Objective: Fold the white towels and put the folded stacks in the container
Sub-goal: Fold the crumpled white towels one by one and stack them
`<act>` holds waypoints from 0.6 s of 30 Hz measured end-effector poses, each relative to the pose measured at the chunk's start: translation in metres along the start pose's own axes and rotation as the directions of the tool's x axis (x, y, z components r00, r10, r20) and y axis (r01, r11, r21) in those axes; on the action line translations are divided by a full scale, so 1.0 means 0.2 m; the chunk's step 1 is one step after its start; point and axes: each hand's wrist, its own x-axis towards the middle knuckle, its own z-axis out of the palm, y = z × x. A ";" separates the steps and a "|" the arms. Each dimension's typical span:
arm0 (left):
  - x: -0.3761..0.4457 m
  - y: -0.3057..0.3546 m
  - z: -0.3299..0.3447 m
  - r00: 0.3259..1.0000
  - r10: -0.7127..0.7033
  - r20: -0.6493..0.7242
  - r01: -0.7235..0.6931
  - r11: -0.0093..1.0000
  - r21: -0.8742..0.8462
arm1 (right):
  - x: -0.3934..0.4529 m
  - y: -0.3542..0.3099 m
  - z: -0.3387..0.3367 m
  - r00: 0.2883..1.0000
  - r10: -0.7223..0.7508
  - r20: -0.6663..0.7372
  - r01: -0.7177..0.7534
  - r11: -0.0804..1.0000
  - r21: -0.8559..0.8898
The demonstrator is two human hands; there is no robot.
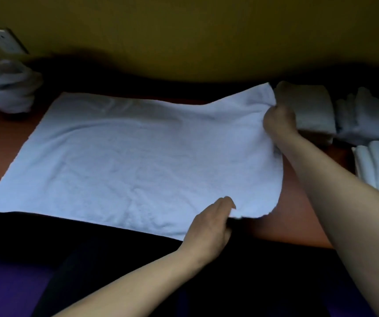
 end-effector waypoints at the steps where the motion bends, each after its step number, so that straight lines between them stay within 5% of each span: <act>1: -0.01 0.05 -0.01 0.998 -0.059 -0.036 0.056 0.996 -0.076 | 0.01 -0.01 -0.04 0.998 0.056 0.025 -0.057 0.997 0.044; 4: -0.04 0.20 -0.01 0.990 -0.087 -0.113 0.071 0.987 -0.144 | 0.04 0.00 -0.14 0.989 0.145 -0.003 -0.140 0.961 0.238; 12: -0.06 0.48 -0.12 0.992 -0.008 -0.123 -0.037 0.934 -0.355 | 0.05 0.06 -0.45 0.971 0.186 -0.149 -0.105 0.894 0.436; 18: -0.19 0.33 -0.31 0.913 -0.114 -0.392 -0.059 0.913 -0.404 | -0.06 -0.11 -0.40 0.987 0.150 -0.049 -0.111 0.880 0.462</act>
